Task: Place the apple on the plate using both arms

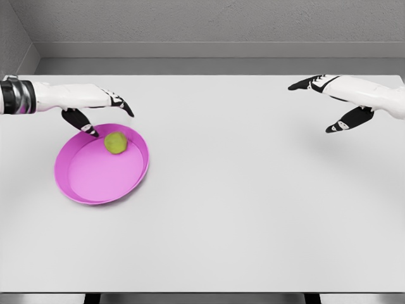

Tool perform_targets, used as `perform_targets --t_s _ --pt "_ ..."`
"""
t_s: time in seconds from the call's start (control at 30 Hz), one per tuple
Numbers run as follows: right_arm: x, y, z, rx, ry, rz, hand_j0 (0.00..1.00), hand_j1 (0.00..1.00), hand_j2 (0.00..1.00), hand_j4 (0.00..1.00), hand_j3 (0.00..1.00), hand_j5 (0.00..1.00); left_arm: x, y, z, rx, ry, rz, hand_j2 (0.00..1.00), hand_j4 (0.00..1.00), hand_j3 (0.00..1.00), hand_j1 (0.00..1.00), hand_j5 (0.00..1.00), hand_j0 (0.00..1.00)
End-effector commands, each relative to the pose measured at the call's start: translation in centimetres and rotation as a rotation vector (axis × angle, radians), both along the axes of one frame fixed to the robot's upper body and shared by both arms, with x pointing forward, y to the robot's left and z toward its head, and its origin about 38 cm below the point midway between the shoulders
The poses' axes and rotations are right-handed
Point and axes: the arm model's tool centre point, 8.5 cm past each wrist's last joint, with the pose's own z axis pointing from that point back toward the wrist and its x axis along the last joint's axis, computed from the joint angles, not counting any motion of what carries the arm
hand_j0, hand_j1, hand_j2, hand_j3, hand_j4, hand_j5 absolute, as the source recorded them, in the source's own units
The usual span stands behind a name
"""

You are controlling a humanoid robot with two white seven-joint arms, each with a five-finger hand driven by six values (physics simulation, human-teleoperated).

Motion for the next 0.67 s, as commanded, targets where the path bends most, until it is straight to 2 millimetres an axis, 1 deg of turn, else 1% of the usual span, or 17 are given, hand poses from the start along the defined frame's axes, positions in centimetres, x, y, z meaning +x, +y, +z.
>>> perform_targets --t_s 0.0,0.13,0.17,0.2,0.23,0.27,0.33,0.4,0.63 --pt "0.0 -0.1 0.1 0.006 0.0 -0.004 1.0 1.0 1.0 1.0 1.0 1.0 0.1 0.4 0.0 -0.006 0.003 0.015 1.0 1.0 1.0 1.0 1.0 1.0" --pt "0.0 -0.1 0.1 0.005 0.001 -0.004 1.0 1.0 1.0 1.0 1.0 1.0 0.3 1.0 0.0 -0.018 0.005 0.037 1.0 1.0 1.0 1.0 1.0 1.0" --pt "0.0 -0.2 0.2 0.004 0.0 -0.006 1.0 1.0 1.0 1.0 1.0 1.0 0.6 1.5 -0.3 -0.018 0.011 0.058 1.0 1.0 1.0 1.0 1.0 1.0" --pt "0.0 -0.2 0.1 0.004 0.001 -0.005 1.0 1.0 1.0 1.0 1.0 1.0 0.7 1.5 -0.1 -0.026 0.006 0.063 1.0 1.0 1.0 1.0 1.0 1.0" --pt "0.0 -0.2 0.1 0.004 0.002 -0.005 1.0 1.0 1.0 1.0 1.0 1.0 1.0 2.6 0.0 -0.042 0.009 0.101 1.0 1.0 1.0 1.0 1.0 1.0" --pt "-0.1 -0.2 0.0 0.004 0.004 -0.005 1.0 1.0 1.0 1.0 1.0 1.0 1.6 4.8 -0.4 -0.053 0.022 0.181 1.0 1.0 1.0 1.0 1.0 1.0" --pt "-0.1 -0.2 0.0 0.004 0.004 -0.005 1.0 1.0 1.0 1.0 1.0 1.0 2.3 7.7 -1.1 -0.068 0.039 0.292 1.0 1.0 1.0 1.0 1.0 1.0" --pt "-0.1 -0.1 0.0 0.005 0.004 -0.004 1.0 1.0 1.0 1.0 1.0 1.0 2.6 8.9 -1.4 -0.084 0.046 0.346 1.0 1.0 1.0 1.0 1.0 1.0" --pt "-0.1 -0.1 0.0 0.005 0.004 -0.004 1.0 1.0 1.0 1.0 1.0 1.0 2.6 9.4 -1.6 -0.084 0.051 0.362 1.0 1.0 1.0 1.0 1.0 1.0"
